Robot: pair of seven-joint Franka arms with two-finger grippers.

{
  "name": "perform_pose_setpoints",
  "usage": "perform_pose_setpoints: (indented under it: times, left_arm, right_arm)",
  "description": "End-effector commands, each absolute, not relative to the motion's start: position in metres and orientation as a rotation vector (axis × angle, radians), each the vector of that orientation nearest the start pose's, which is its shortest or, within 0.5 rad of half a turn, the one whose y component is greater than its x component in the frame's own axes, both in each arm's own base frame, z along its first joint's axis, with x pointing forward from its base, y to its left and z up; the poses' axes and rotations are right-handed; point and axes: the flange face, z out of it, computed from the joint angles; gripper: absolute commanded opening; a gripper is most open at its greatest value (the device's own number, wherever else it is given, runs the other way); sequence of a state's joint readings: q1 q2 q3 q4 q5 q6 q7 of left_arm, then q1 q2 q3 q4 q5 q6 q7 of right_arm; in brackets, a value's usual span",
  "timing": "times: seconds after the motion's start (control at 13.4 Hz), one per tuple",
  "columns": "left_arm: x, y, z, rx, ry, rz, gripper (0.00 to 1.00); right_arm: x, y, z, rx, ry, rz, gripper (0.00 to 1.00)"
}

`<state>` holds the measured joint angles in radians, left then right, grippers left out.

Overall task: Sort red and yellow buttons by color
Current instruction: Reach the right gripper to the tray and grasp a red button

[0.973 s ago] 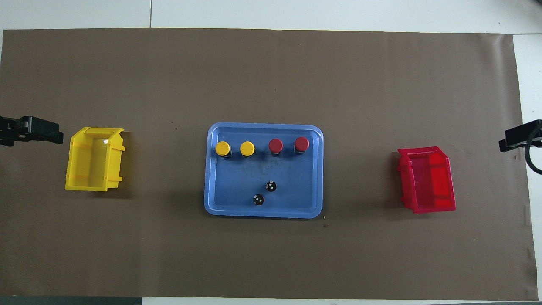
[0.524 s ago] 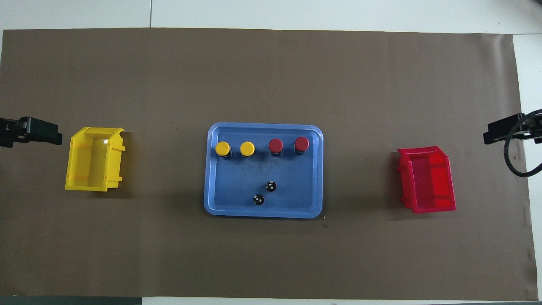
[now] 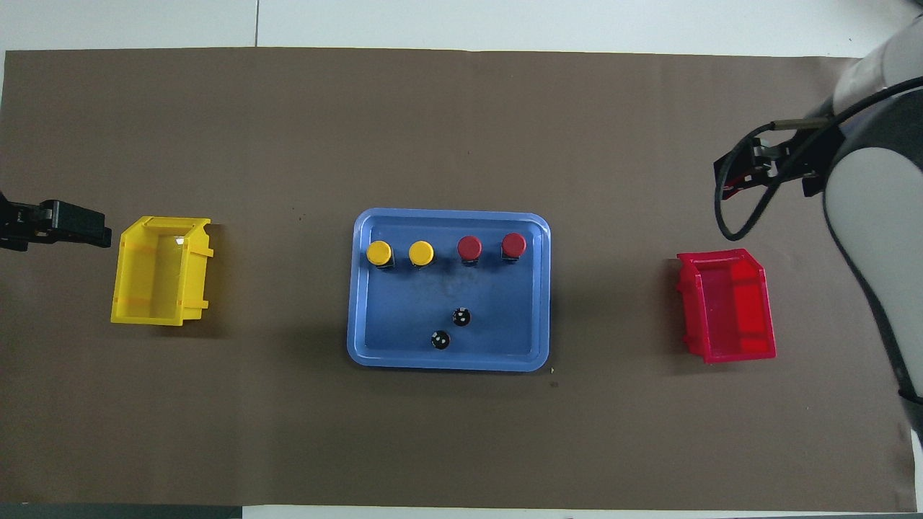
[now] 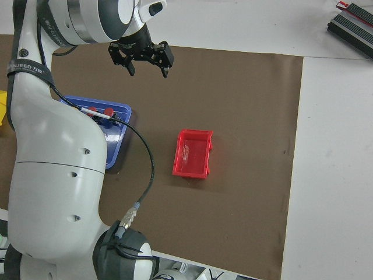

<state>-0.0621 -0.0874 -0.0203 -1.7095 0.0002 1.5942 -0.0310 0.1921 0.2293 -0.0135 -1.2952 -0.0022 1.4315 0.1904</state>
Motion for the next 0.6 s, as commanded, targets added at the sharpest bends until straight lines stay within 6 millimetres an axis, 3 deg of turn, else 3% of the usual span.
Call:
perform_pose_setpoints:
  times: [0.0, 0.07, 0.15, 0.37, 0.52]
  left_arm:
    - [0.524, -0.047, 0.608, -3.116, 0.099, 0.053, 1.0]
    - [0.524, -0.046, 0.607, -3.115, 0.094, 0.06, 1.0]
    - [0.524, -0.046, 0.608, -3.116, 0.089, 0.058, 1.0]
    - [0.523, -0.046, 0.608, -3.12, 0.087, 0.06, 1.0]
    - [0.523, -0.042, 0.607, -3.123, 0.072, 0.063, 1.0]
  right_arm:
    - [0.611, 0.179, 0.598, -3.149, 0.072, 0.054, 1.0]
    - [0.609, 0.213, 0.586, -3.145, 0.084, 0.031, 1.0]
    - [0.61, 0.234, 0.556, -3.142, 0.133, 0.032, 1.0]
    - [0.591, 0.267, 0.478, -3.104, 0.154, -0.005, 1.0]
    - [0.575, 0.292, 0.443, -3.097, 0.154, -0.024, 1.0]
